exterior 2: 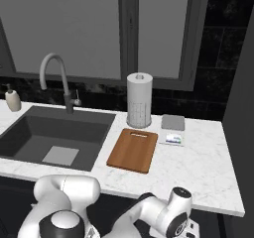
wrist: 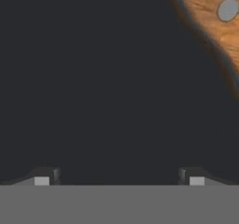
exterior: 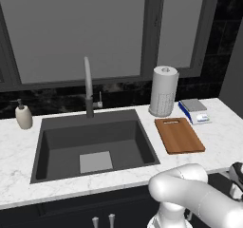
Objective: Pick up the knife from the drawer and place it on the cutting board. Then place the meat from the plate to the cutting board.
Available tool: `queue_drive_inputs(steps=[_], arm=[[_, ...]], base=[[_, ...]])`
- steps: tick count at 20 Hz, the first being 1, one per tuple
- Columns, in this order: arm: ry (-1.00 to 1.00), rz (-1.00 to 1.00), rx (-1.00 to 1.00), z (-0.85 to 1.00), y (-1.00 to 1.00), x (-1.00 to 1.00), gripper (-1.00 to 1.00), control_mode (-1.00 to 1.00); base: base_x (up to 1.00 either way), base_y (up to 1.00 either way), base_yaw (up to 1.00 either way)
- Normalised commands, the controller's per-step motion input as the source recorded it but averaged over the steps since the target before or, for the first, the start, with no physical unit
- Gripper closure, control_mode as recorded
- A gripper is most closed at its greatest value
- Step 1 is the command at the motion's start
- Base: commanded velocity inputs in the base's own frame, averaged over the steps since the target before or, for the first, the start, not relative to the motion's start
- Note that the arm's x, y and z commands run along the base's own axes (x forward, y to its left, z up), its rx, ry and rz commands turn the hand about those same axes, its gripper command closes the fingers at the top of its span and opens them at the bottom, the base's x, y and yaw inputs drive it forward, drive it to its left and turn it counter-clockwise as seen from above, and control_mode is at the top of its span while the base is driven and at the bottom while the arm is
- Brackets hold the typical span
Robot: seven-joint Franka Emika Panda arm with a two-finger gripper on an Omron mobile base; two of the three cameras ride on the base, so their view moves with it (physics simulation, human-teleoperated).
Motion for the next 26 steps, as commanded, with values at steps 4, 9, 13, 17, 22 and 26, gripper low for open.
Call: queue_drive_inputs(steps=[4, 9, 13, 17, 22, 26], arm=[[0.04, 0.0, 0.0, 0.0, -0.21, -0.09, -1.0, -1.0], [0.22, 0.0, 0.0, 0.04, -0.25, 0.0, -1.0, -1.0], [0.26, 0.0, 0.0, 0.0, -0.21, -0.09, -1.0, -1.0], [0.29, 0.0, 0.0, 0.0, -0.15, -0.08, -1.0, -1.0], [0.18, 0.0, 0.0, -0.05, -0.03, -0.02, -1.0, -1.0], [-0.02, 0.0, 0.0, -0.23, 0.0, -0.21, -1.0, -1.0]], base=[[0.0, 0.0, 0.0], [0.0, 0.0, 0.0], [0.0, 0.0, 0.0], [0.0, 0.0, 0.0], [0.0, 0.0, 0.0], [0.0, 0.0, 0.0]])
